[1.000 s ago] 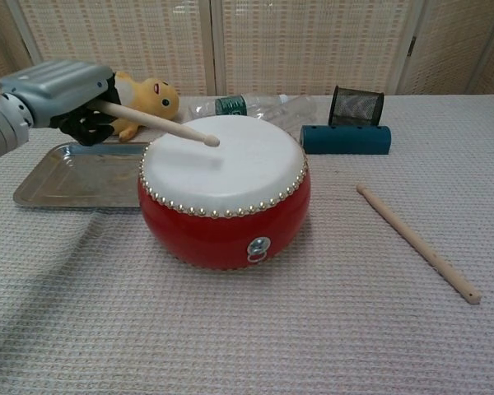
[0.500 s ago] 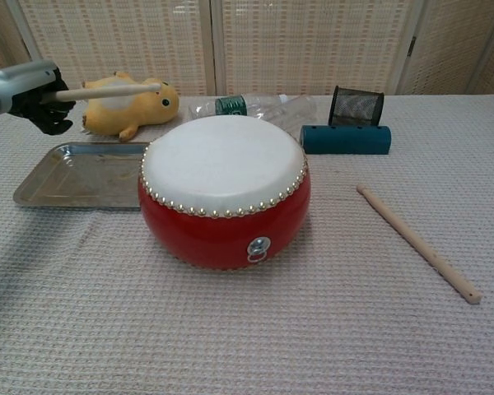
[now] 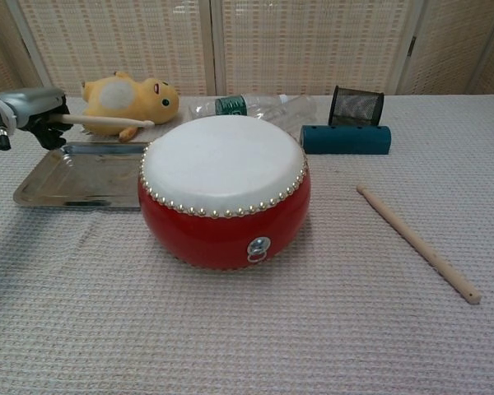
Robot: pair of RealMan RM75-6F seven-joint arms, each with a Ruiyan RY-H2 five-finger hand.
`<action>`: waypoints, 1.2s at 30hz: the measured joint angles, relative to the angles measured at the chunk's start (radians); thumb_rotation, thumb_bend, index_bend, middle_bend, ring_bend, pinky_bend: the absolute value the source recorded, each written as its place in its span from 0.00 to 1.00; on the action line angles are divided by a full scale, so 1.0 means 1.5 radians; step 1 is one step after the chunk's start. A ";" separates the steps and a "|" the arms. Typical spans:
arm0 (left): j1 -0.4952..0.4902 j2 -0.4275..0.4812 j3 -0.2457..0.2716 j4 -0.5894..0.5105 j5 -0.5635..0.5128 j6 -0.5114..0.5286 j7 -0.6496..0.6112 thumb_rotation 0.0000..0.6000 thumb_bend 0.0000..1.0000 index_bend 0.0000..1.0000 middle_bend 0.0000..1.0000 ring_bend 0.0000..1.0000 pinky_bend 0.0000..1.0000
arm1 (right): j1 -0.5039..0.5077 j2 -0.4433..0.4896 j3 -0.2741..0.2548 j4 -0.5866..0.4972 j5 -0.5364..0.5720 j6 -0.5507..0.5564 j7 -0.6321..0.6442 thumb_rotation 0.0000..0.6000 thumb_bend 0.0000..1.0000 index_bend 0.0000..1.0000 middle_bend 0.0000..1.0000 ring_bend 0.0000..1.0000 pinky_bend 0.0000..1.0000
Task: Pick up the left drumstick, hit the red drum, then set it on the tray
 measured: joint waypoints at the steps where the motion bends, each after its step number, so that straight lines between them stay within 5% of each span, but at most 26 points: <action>1: -0.004 -0.008 0.002 0.015 0.001 -0.009 0.002 1.00 0.85 0.98 0.99 0.89 1.00 | 0.000 0.000 0.001 -0.002 0.002 0.000 -0.002 1.00 0.18 0.00 0.13 0.00 0.11; 7: -0.017 -0.029 0.013 0.041 0.017 -0.028 0.012 1.00 0.83 0.78 0.75 0.65 0.85 | 0.002 -0.001 0.002 -0.005 0.004 -0.005 -0.008 1.00 0.18 0.00 0.13 0.00 0.11; 14: -0.015 -0.012 0.010 0.000 0.020 -0.030 0.007 1.00 0.78 0.34 0.29 0.21 0.43 | 0.002 0.000 0.002 -0.004 0.002 -0.005 -0.005 1.00 0.18 0.00 0.13 0.00 0.11; 20: -0.012 0.006 0.014 -0.033 0.018 -0.031 0.016 1.00 0.65 0.08 0.09 0.03 0.21 | 0.001 0.001 0.001 -0.001 0.000 -0.001 0.000 1.00 0.18 0.00 0.13 0.00 0.11; 26: -0.017 0.019 0.016 -0.052 -0.008 -0.041 0.036 1.00 0.42 0.00 0.00 0.00 0.07 | -0.002 0.002 0.001 0.000 -0.001 0.004 0.003 1.00 0.18 0.00 0.13 0.00 0.11; 36: -0.025 0.029 0.023 -0.066 -0.036 -0.049 0.048 1.00 0.28 0.00 0.00 0.00 0.03 | -0.003 0.002 0.001 -0.002 -0.001 0.005 0.001 1.00 0.18 0.00 0.13 0.00 0.11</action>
